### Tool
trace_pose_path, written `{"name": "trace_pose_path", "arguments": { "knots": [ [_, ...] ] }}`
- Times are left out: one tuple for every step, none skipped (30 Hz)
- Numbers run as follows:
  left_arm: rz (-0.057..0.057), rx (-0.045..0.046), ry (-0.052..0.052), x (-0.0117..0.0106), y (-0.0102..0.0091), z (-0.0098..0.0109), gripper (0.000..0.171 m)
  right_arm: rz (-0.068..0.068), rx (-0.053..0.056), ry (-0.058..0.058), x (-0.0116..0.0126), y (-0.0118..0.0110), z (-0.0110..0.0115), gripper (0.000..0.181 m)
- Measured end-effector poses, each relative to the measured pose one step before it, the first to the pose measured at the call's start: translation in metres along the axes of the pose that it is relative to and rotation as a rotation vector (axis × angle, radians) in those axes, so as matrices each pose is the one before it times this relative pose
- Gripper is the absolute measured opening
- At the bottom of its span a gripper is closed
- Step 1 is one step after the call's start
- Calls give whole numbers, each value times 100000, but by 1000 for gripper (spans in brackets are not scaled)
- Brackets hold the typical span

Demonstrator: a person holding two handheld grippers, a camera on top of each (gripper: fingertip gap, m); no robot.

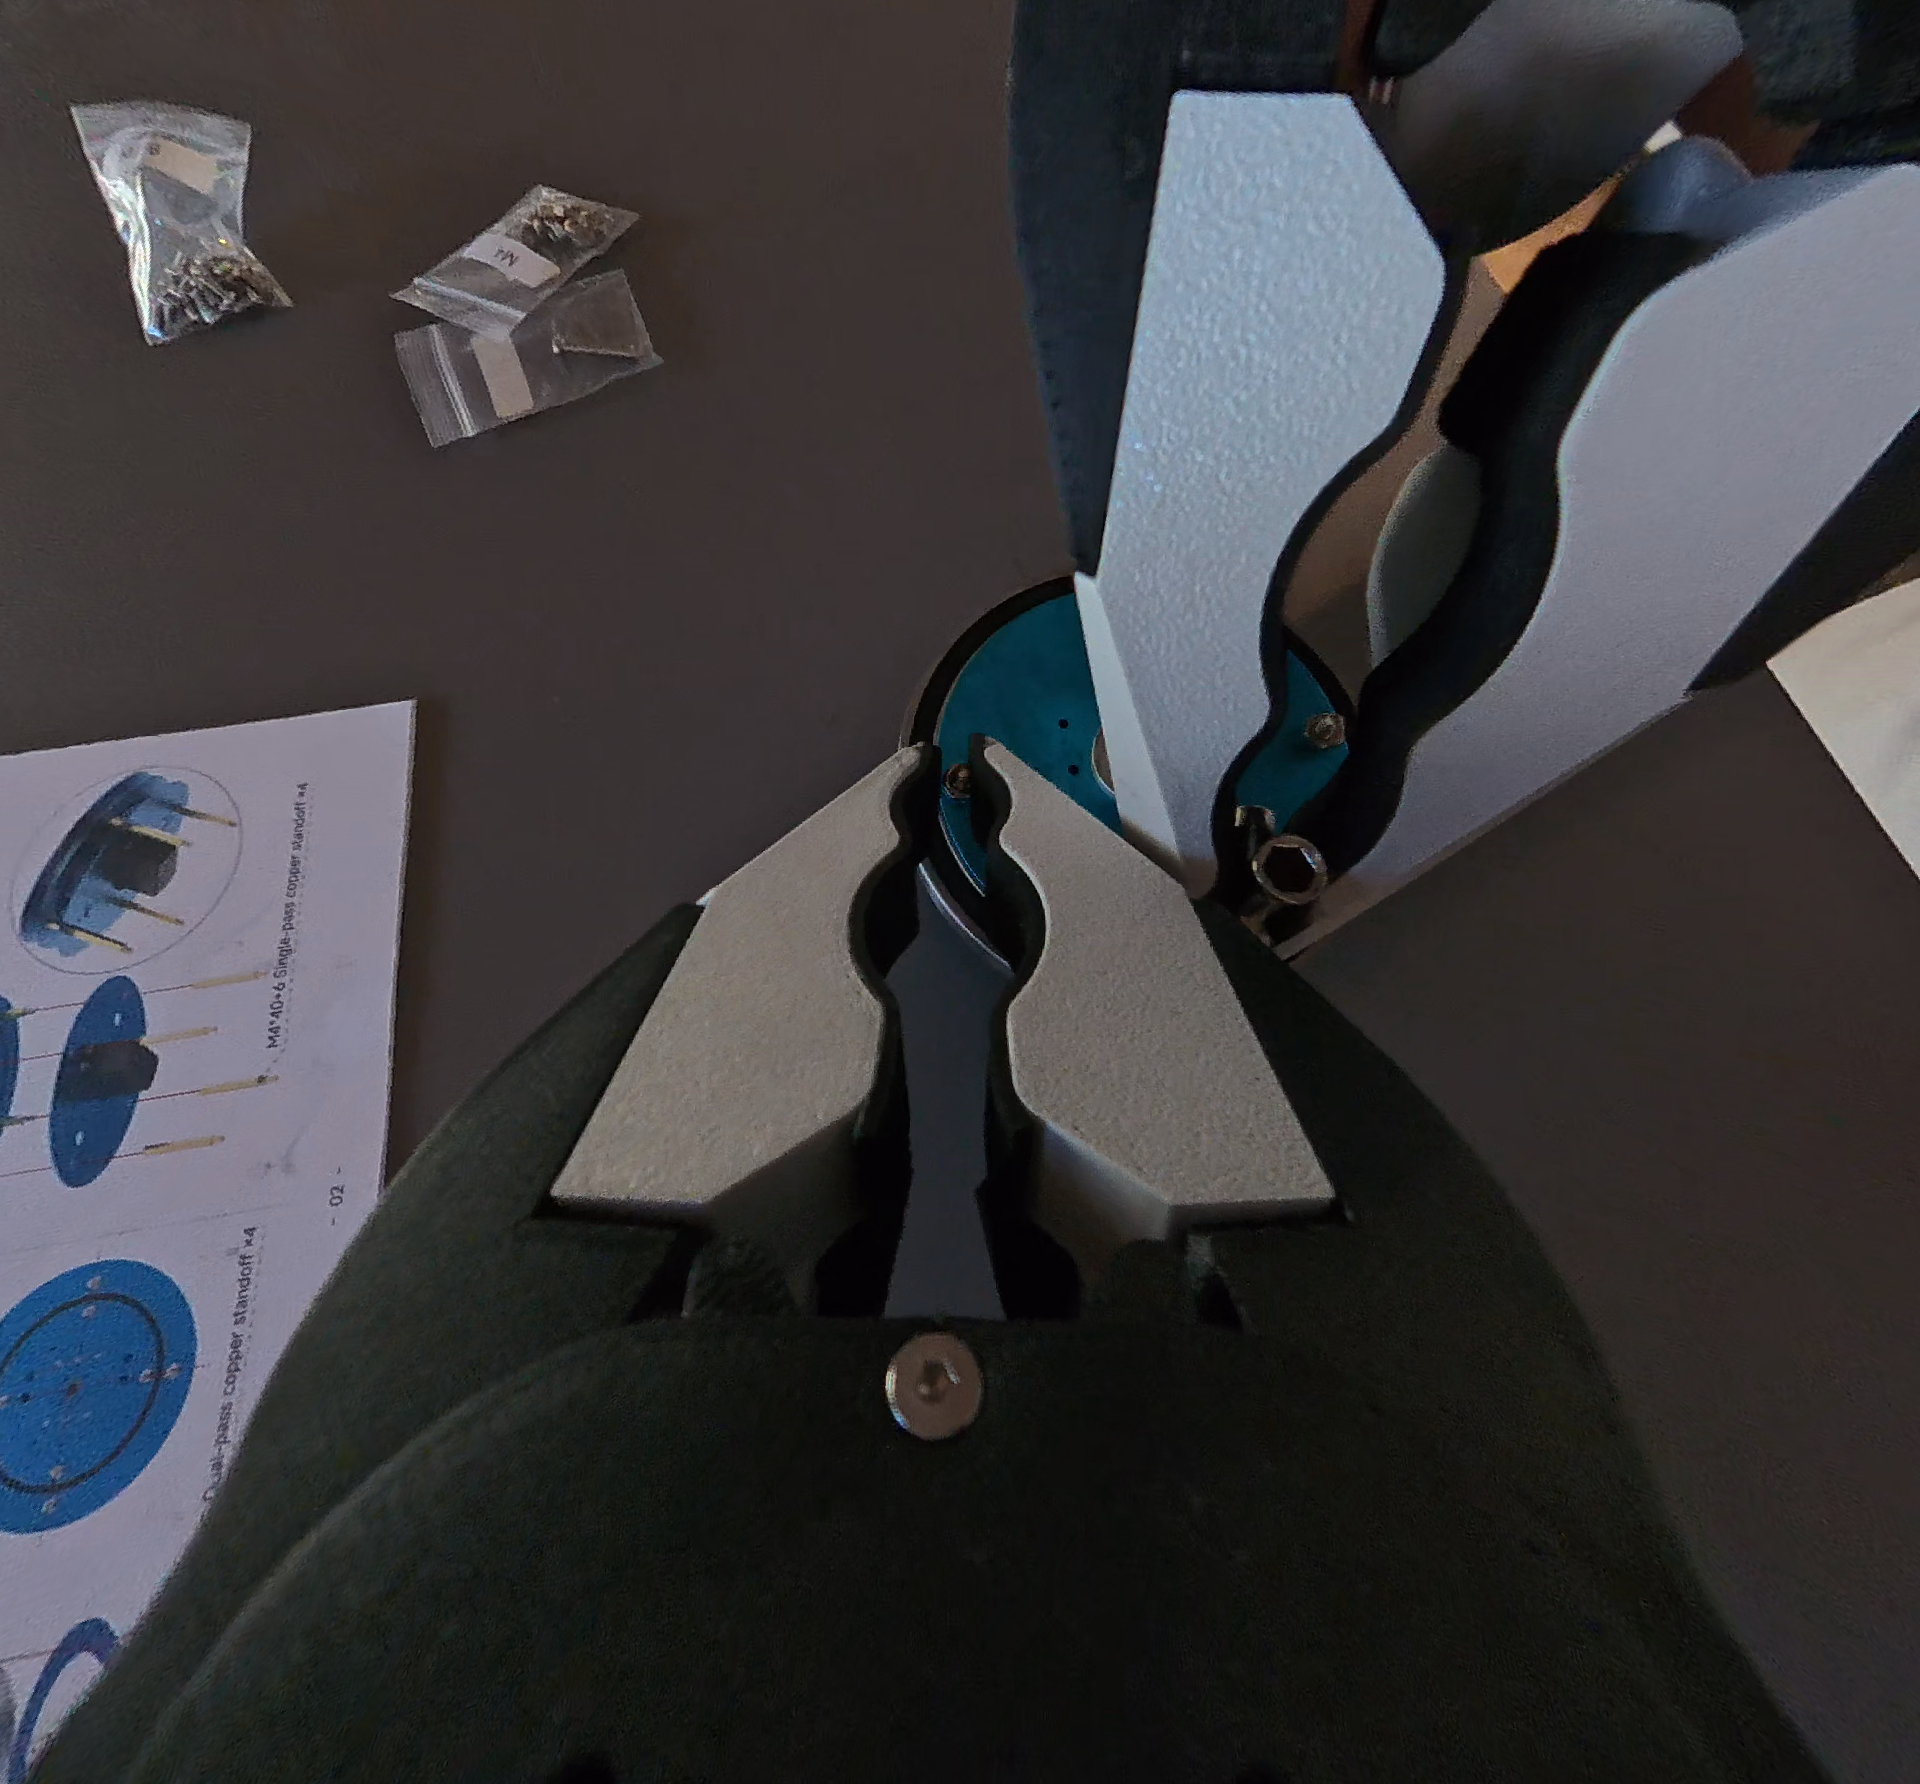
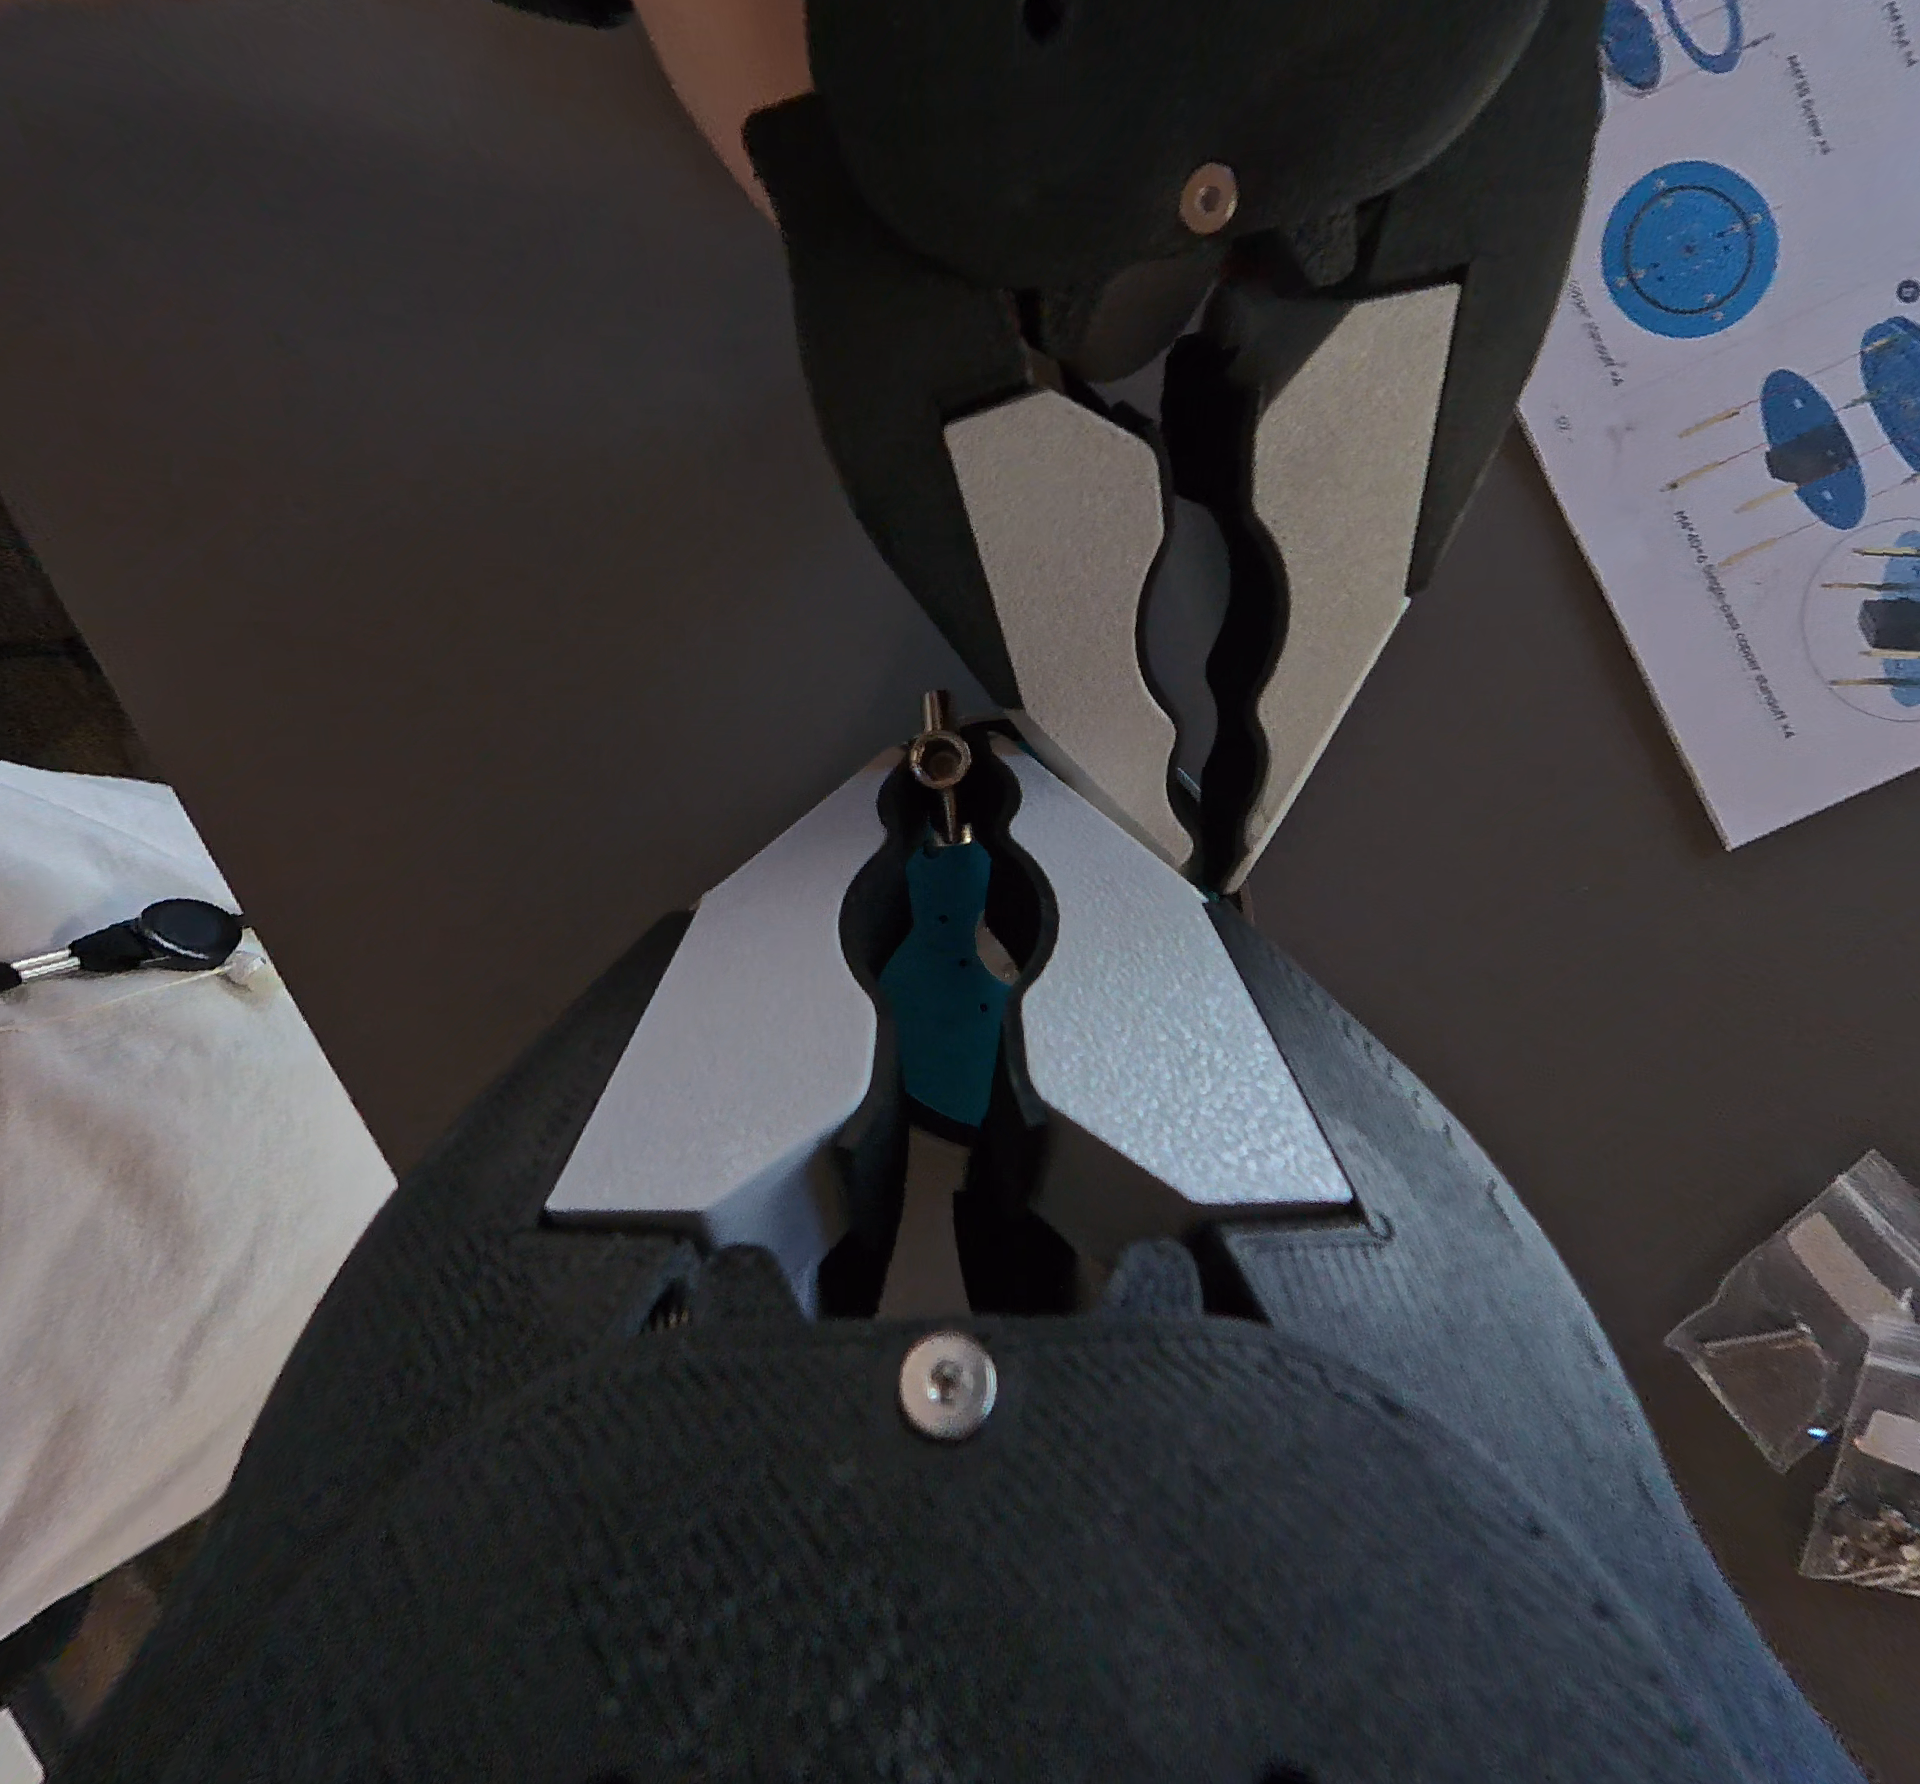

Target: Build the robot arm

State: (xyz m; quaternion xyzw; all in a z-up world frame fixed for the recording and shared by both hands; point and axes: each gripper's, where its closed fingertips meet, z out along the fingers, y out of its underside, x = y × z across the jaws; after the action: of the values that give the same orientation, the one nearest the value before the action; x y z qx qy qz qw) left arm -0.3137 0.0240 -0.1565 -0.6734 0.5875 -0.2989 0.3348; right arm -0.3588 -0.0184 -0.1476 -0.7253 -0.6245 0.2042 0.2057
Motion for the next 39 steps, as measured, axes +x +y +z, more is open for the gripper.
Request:
{"name": "trace_pose_path", "arguments": {
  "knots": [
    [-102, -150, -1123, -49, 8, -25, 4, 1003, 490, 452, 55, -7, -22, 8],
    [-165, -76, -1176, -65, 24, -24, 3, 815, 398, 365, 28, 21, -13, 8],
    [-372, -164, -1449, -113, 37, -65, 3, 849, 445, 472, 44, 24, -29, 8],
    [-866, -183, -1530, -146, 67, -86, 3, 911, 451, 492, 46, 33, -49, 8],
    [-1112, -230, -1583, -172, 51, -124, 3, 987, 711, 620, 62, -5, -67, 8],
    [-940, -102, -1939, -210, 25, -154, 2, 789, 994, 946, 78, -47, -118, 8],
    [-733, -316, -1950, -221, 70, -173, 2, 989, 1007, 918, 75, -63, -183, 8],
    [-1141, -236, -1717, -212, 53, -156, 2, 1146, 810, 844, 98, -44, -207, 8],
    [-1353, -88, -1500, -203, 47, -147, 2, 1040, 814, 895, 106, -34, -192, 8],
    [-1447, -68, -872, -135, 83, -130, 1, 1118, 226, 539, 62, 43, -131, 8],
    [-1691, -123, -228, -50, 81, -90, 1, 685, -645, 117, -9, 160, -12, 8],
    [-1872, 259, -551, -90, 53, -66, 0, -239, -1079, -21, -47, 208, 109, 8],
    [-1554, 870, -243, -72, -49, -153, 0, 187, -1723, 373, 1, 294, 211, 8],
    [-1621, 886, 652, 51, -80, -155, 0, -401, -1213, 1764, 182, 209, 157, 8],
    [-553, 850, 635, 66, -61, -160, 0, -200, 264, 1607, 195, -38, -42, 8],
    [-86, 104, 415, 63, 89, -102, 0, 222, -558, 580, 114, 95, 9, 8],
    [-379, -450, -766, -119, 204, -8, 0, 386, -582, -229, 21, 121, 40, 8],
    [-308, 499, -1946, -310, 34, -12, 0, 72, 106, -471, -16, 18, -27, 8],
    [13, 3471, -731, -103, -408, -100, 0, -392, -279, -634, -49, 39, -32, 8],
    [-1123, 4590, -468, -120, -616, -162, 0, -345, -455, -768, -57, 49, -23, 8],
    [-2063, 4133, 637, -47, -625, -142, 0, -198, -443, -782, -50, 42, -20, 8],
    [-2069, 2447, 1589, 66, -399, -30, 5, -219, -432, -972, -31, 53, -17, 8],
    [-1393, -39, 2189, 174, -4, 115, 10, -53, -576, -1177, -35, 56, -19, 8],
    [-645, -1931, 797, 37, 284, 239, 14, 113, -497, -1146, -3, 30, -20, 8],
    [257, -2702, -895, -134, 453, 338, 18, 71, -530, -864, 8, 4, 9, 8],
    [1548, -3200, -732, 18, 535, 381, 19, -78, -618, -405, -11, 12, 11, 8],
    [2335, -3180, -1867, -93, 519, 357, 16, -435, -839, 121, 10, 21, 3, 8],
    [2009, -104, -1738, -40, 1, 206, 15, -494, -873, 490, -4, -3, 21, 8],
    [1150, 223, -608, 79, -120, 74, 6, -252, -859, 682, -20, 14, 22, 8],
    [861, -931, -1192, -72, 18, 70, 0, 217, -972, 925, -1, 20, 5, 8],
    [847, -923, -1156, -97, 21, 75, 0, 1117, -1072, 979, 21, 19, -11, 8],
    [513, -352, -182, 37, 18, 89, 0, 1889, -1002, 936, 37, 31, -12, 8],
    [188, 113, -546, -30, -7, 64, 0, 1626, -768, 1200, 26, 24, -8, 8],
    [-406, 348, -387, -1, -4, 30, 0, 1465, -292, 1714, 33, 16, -4, 9],
    [-531, 332, -276, -6, 6, -17, 0, 1345, -19, 1832, 23, 32, -2, 9],
    [-722, 90, -473, -46, 38, -49, 0, 1503, 417, 1948, 61, 42, -45, 8],
    [-1031, -140, -717, -104, 63, -73, 0, 1521, 622, 1930, 76, 76, -66, 8],
    [-751, -259, -958, -131, 78, -96, 0, 1313, 855, 1941, 114, 104, -85, 8],
    [-428, -184, -1267, -147, 87, -119, 0, 1914, 642, 1583, 159, 171, -97, 8]
  ]
}}
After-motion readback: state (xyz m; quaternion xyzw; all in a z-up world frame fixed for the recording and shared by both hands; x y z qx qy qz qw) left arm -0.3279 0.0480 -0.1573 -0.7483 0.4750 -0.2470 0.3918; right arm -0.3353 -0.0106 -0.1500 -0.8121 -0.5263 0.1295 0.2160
